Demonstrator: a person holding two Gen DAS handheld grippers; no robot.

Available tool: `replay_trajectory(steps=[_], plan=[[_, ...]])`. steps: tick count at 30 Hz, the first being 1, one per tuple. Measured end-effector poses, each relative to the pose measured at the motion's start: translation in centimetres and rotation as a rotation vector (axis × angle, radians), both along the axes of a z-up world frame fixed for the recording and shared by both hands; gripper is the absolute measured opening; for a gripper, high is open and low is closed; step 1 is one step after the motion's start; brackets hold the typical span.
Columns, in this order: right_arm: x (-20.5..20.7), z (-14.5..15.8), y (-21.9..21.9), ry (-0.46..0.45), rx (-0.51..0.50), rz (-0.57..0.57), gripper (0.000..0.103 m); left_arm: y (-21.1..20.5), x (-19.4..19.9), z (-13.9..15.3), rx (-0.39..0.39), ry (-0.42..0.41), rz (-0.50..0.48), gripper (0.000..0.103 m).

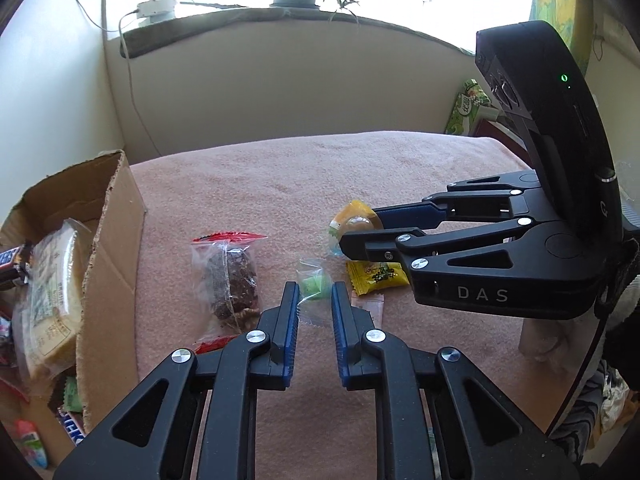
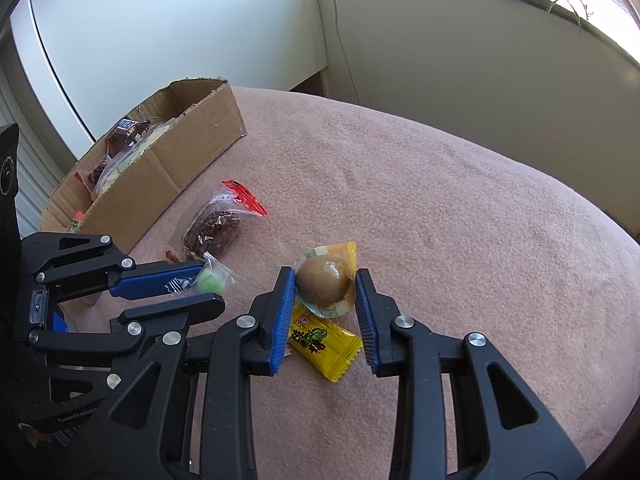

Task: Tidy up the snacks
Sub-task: 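Grasp the round brown wrapped candy with the right gripper while the left grasps the green-candy packet, then carry the round candy and green-candy packet over the cardboard box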

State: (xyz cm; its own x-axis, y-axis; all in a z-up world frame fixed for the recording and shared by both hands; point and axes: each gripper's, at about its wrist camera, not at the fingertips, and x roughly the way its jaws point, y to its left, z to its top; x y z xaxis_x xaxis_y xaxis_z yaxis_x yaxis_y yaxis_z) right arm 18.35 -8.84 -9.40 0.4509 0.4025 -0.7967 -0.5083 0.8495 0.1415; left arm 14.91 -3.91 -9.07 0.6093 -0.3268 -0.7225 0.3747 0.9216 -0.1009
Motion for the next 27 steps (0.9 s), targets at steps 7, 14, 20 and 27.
replay_trajectory(steps=[7, 14, 20, 27], plan=[[-0.8, 1.5, -0.2, -0.024, 0.022, -0.015, 0.031, 2.4, -1.3, 1.9, -0.044, -0.053, 0.027, 0.015], [-2.0, 3.2, 0.6, -0.052, 0.045, -0.012, 0.031, 5.5, -2.4, 3.4, -0.096, -0.106, 0.08, 0.015], [-3.2, 4.9, 2.3, -0.078, 0.061, 0.019, 0.031, 8.4, -2.6, 4.4, -0.138, -0.136, 0.146, 0.015], [-4.8, 6.4, 4.8, -0.099, 0.073, 0.079, 0.031, 10.9, -2.7, 4.6, -0.16, -0.157, 0.205, 0.015]])
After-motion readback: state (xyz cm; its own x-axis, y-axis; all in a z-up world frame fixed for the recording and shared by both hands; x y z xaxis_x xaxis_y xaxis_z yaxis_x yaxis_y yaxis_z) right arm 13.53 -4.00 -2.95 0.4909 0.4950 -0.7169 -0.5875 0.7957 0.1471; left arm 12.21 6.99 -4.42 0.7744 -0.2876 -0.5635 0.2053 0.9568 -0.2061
